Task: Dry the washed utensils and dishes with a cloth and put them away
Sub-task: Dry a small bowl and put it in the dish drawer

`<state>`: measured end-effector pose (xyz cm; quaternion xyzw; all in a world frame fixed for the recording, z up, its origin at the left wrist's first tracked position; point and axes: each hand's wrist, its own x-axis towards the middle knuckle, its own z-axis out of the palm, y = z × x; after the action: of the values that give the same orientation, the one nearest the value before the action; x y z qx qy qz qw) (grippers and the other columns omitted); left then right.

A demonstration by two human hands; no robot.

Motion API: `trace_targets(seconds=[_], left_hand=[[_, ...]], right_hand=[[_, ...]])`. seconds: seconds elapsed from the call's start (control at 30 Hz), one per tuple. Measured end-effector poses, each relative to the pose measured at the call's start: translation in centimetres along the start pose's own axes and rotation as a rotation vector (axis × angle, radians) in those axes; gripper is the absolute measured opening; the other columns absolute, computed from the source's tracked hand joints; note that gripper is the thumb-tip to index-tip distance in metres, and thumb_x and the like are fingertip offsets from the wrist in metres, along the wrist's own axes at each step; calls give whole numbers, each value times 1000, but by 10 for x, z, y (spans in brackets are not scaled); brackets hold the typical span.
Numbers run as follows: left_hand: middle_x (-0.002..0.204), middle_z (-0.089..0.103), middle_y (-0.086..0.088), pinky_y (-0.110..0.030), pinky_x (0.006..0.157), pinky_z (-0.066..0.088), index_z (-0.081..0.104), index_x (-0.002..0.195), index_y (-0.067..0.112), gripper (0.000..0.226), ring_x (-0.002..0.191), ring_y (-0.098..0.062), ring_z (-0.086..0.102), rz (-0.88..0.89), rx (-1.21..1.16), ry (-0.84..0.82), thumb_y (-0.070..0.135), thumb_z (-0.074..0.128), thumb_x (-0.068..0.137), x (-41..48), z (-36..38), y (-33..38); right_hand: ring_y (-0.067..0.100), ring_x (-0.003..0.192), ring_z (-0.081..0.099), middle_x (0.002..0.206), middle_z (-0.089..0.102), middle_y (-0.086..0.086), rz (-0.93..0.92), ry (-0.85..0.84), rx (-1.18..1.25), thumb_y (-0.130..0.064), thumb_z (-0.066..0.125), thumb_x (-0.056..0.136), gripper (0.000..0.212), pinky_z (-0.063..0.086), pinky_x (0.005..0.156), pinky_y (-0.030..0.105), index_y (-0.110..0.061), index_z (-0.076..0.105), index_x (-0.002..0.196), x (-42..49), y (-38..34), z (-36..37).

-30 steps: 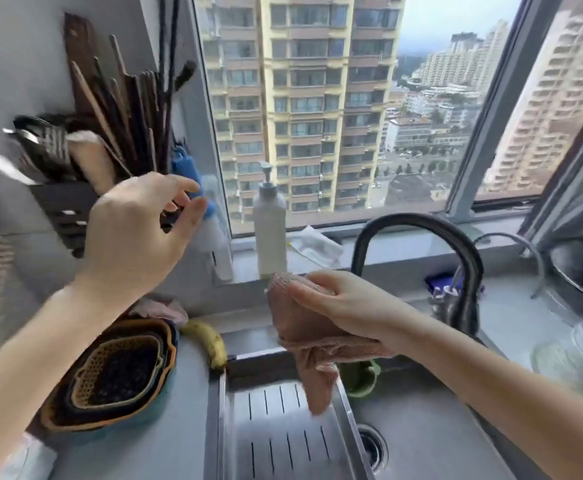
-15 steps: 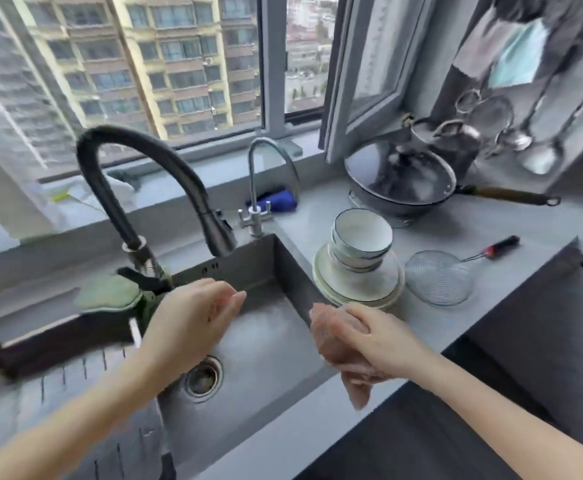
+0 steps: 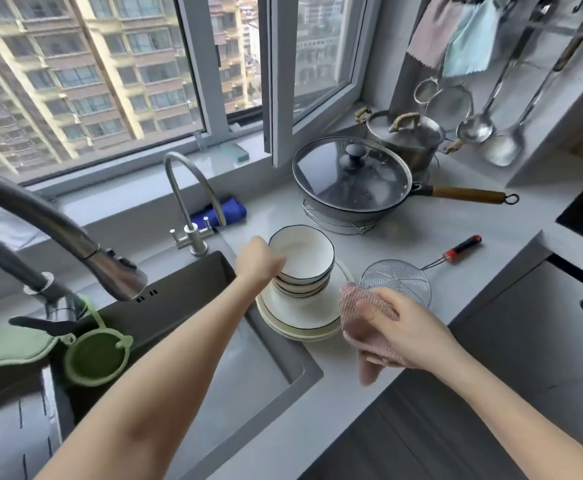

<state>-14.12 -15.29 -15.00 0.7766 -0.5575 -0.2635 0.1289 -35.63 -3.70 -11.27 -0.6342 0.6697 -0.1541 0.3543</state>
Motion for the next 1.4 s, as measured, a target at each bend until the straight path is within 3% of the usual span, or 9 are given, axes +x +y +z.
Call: trace_targets(seconds=[0.17,0.3,0.47,0.63,0.83,1.0,1.17,1.33,1.4], left_hand=[[84,55,-8,-29,66,42,52,85,7,5,87,-29,57,67,265,-76,4,48,82,24,-10,12],[57,61,-9,-27,66,54,50,65,7,18,63,-26,66,102,294,-191,-4,40,75,33,-13,21],[31,53,-8,-13,31,36,45,79,5,19,26,-17,55,55,123,-329,-1,28,82,37,-38,35],[76,55,-22,-33,44,56,50,92,-2,20,43,-30,63,-118,-326,-363,-9,34,82,30,-58,32],[91,51,-18,-29,45,53,44,102,4,28,64,-29,62,-163,-557,-279,-7,42,77,12,-64,27],[89,51,-12,-37,48,50,34,115,13,42,56,-28,57,140,-146,-57,-5,36,76,-11,-56,42],[108,53,-17,-34,64,37,27,139,21,66,85,-36,57,323,306,108,-6,35,78,-21,-30,52],[97,61,-13,-29,39,48,50,118,17,26,62,-30,62,60,-425,-33,20,39,95,-18,-33,48],[84,61,-8,-27,39,45,57,103,15,32,57,-25,58,57,-513,31,40,39,97,-16,-30,45]], right_hand=[[8,88,65,86,68,-21,17,12,-19,-84,32,63,45,51,84,37,-52,51,87,18,-2,-10],[10,82,66,83,69,-19,36,29,15,-84,36,64,47,54,79,39,-50,53,92,28,-3,-16],[11,69,65,81,70,-15,18,48,76,-86,40,65,55,56,77,43,-46,55,101,37,1,-29],[11,82,66,85,70,-12,-42,83,110,-80,43,67,50,53,81,45,-42,58,96,50,-3,-53],[10,86,65,87,70,-15,-123,84,110,-76,45,70,49,52,84,44,-40,59,98,71,-14,-77],[15,93,63,92,68,-17,-197,106,58,-73,45,77,45,50,85,42,-40,57,105,81,-22,-83],[24,107,60,112,68,-3,-317,148,-10,-46,52,90,40,46,91,38,-36,47,128,81,-44,-74],[30,111,57,120,63,8,-445,20,-61,-18,54,88,44,43,86,33,-25,50,132,104,-57,-10],[30,108,58,114,66,8,-456,-28,-19,-13,53,88,34,41,78,31,-21,59,121,114,-64,12]])
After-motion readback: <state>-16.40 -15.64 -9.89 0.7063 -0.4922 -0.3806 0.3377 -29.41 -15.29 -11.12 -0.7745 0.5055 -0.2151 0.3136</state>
